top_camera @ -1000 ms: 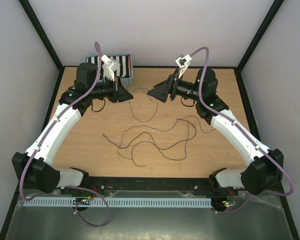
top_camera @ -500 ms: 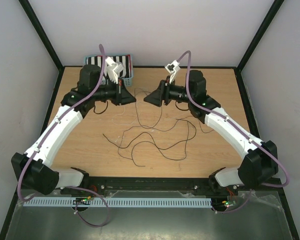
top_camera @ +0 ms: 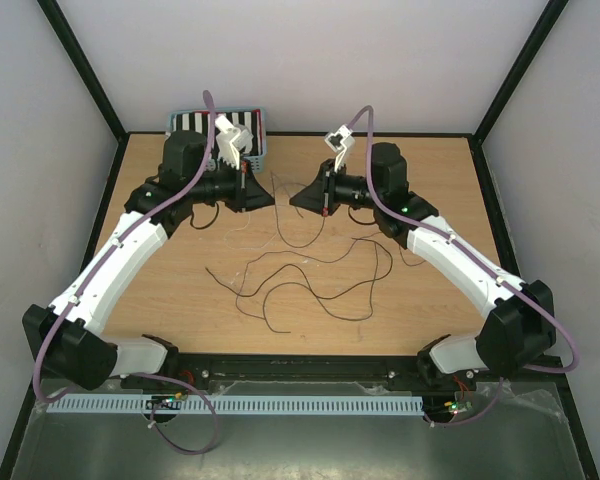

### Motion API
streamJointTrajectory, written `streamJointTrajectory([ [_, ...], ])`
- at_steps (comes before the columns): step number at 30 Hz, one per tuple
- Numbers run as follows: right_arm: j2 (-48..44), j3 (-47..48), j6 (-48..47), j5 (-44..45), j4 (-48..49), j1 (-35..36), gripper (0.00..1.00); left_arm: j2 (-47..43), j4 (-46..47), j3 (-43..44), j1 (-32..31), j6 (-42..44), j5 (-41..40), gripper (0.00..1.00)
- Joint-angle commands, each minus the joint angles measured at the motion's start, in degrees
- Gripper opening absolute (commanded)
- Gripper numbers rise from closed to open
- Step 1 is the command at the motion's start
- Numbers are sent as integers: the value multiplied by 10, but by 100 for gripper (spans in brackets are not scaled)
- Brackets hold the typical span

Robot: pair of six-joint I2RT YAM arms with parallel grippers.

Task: Zip-tie the wires
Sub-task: Straighten the cable at the center of the board.

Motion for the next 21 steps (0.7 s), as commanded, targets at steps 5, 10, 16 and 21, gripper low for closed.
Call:
streamJointTrajectory([
  [5,-20,13,-47,64,-49,3,0,-23,5,-13,-2,11,-19,0],
  [10,-46,33,-53,125,-61,3,0,-23,-7,-40,0,12,6,0],
  [16,-62,71,-94,241,-108,-2,0,-31,-6,-92,-6,1,85,0],
  [21,-89,78,-121,354,-170,-39,0,-75,-15,-141,1,-8,55,0],
])
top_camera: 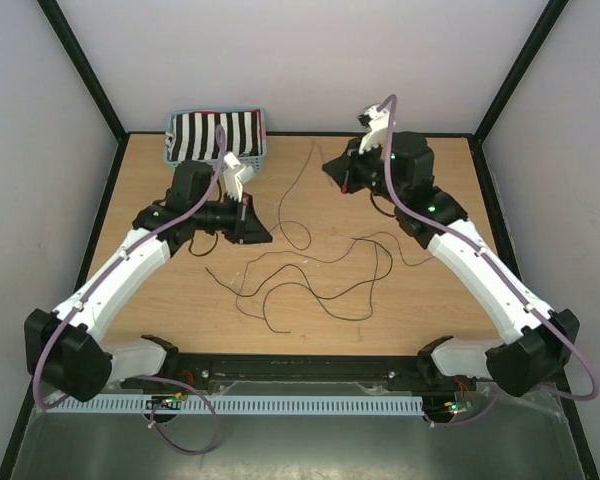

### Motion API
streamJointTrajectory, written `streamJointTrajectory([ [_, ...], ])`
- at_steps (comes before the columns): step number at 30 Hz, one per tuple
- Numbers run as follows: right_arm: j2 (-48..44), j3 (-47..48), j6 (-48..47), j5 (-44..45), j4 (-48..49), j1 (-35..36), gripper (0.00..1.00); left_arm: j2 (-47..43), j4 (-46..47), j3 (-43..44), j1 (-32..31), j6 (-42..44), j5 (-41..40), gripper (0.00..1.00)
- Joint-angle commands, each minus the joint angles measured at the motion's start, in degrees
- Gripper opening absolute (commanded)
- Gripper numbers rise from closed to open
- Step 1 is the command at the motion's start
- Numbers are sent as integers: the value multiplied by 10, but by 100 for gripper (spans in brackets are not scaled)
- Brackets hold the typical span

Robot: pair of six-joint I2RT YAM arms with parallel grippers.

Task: Zip-tie the wires
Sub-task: Straighten the cable at the center of the board.

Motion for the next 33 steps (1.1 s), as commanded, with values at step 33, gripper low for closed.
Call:
streamJointTrajectory([
  [33,-140,-283,-61,417,-110,-173,0,-60,18,-253,129,-137,-92,0],
])
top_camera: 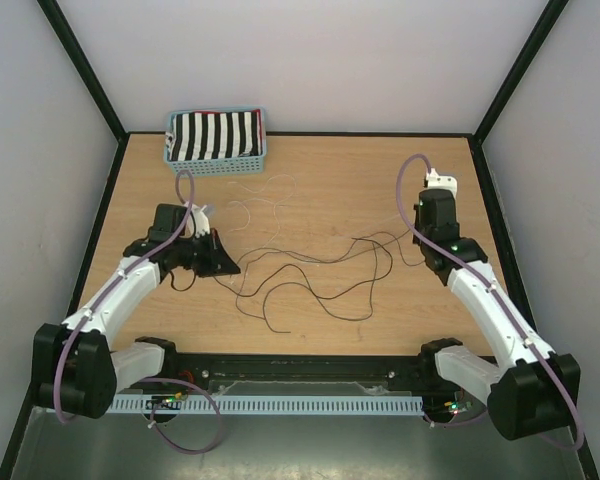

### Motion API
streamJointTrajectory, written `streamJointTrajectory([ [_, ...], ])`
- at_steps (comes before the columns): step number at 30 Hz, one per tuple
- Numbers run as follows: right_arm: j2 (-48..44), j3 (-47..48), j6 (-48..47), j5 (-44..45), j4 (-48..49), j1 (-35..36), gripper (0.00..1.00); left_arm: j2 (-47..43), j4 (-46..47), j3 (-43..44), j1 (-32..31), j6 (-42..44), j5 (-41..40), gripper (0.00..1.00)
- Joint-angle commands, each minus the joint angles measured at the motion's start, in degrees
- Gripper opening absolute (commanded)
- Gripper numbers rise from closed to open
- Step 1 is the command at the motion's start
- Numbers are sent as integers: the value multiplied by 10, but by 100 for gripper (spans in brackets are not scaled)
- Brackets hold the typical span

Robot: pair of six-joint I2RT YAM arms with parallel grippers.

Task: Zip-tie the wires
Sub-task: Straighten the cable at the center of the board.

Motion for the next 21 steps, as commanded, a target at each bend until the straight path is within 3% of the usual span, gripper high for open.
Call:
streamJointTrajectory([
  [1,14,-19,7,31,43,-2,0,7,30,-31,-5,-28,-39,0],
  [16,68,-58,25,43,111,-8,0,95,76,-49,-48,-36,-113,0],
  [21,90,-71,30,38,124,-9,0,114,77,-50,-51,-27,-118,9],
])
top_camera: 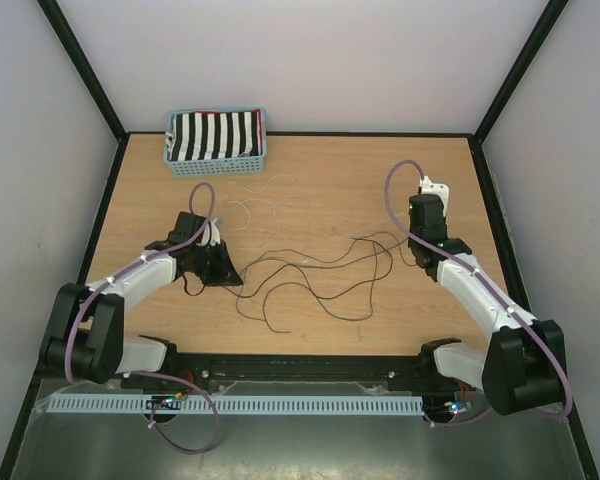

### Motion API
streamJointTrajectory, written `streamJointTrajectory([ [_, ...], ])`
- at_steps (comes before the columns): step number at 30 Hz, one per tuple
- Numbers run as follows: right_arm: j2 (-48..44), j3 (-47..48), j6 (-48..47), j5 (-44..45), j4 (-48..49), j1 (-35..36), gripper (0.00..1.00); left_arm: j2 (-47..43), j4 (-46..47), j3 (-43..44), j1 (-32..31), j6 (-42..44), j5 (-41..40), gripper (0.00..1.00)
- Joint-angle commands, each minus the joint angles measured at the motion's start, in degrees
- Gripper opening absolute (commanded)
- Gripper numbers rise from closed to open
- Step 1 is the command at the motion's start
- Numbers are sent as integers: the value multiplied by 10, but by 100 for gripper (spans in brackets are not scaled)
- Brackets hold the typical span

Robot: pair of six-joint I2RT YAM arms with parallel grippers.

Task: Zip-tie the wires
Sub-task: Straighten the cable at the center of the board.

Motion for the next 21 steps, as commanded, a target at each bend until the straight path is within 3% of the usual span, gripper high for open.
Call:
streamJointTrajectory([
  [1,17,-13,14,1,36,-4,1,15,11,-7,-8,10,-15,12],
  [9,42,-13,14,-23,41,-8,11,18,-1,5,-15,17,-17,24],
  [14,27,-11,7,-22,38,-12,36,0,-35,20,-15,29,-40,34],
  [21,4,10,0,-34,18,-14,57,-42,-50,22,-11,27,-55,46],
])
